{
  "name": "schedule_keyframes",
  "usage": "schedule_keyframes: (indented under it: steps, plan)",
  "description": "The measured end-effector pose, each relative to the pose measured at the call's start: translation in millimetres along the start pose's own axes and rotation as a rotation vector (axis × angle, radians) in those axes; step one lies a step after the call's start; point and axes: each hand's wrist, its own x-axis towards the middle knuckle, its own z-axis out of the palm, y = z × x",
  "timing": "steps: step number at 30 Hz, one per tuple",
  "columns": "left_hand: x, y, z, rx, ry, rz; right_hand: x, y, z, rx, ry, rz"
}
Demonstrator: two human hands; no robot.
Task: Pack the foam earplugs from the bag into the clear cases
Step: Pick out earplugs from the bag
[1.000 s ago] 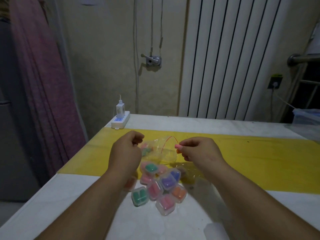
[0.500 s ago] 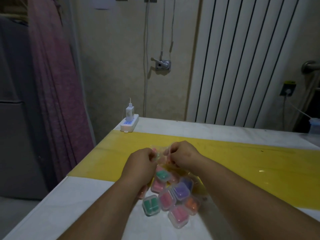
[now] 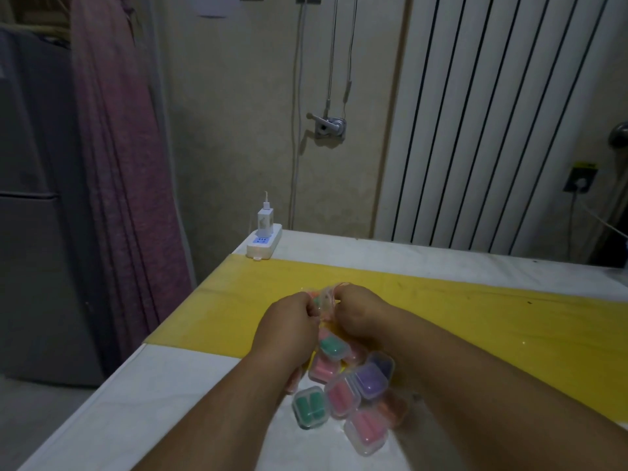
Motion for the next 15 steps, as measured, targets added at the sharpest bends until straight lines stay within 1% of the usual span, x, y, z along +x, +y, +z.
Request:
schedule_keyframes:
  steps: [5, 12, 15]
  plan:
    - [0.3, -0.3, -0.2, -0.032, 0.004, -0.016, 1.6, 4.9, 4.5, 0.078, 0.094, -0.021]
    - [0.5, -0.6, 0.3, -0.018, 0.004, -0.008, 2.0, 7.4, 3.6, 0.083, 0.077, -0.047]
    - [0.0, -1.1, 0.3, -0.024, 0.010, -0.005, 1.0, 7.6, 2.7, 0.092, 0.099, -0.060]
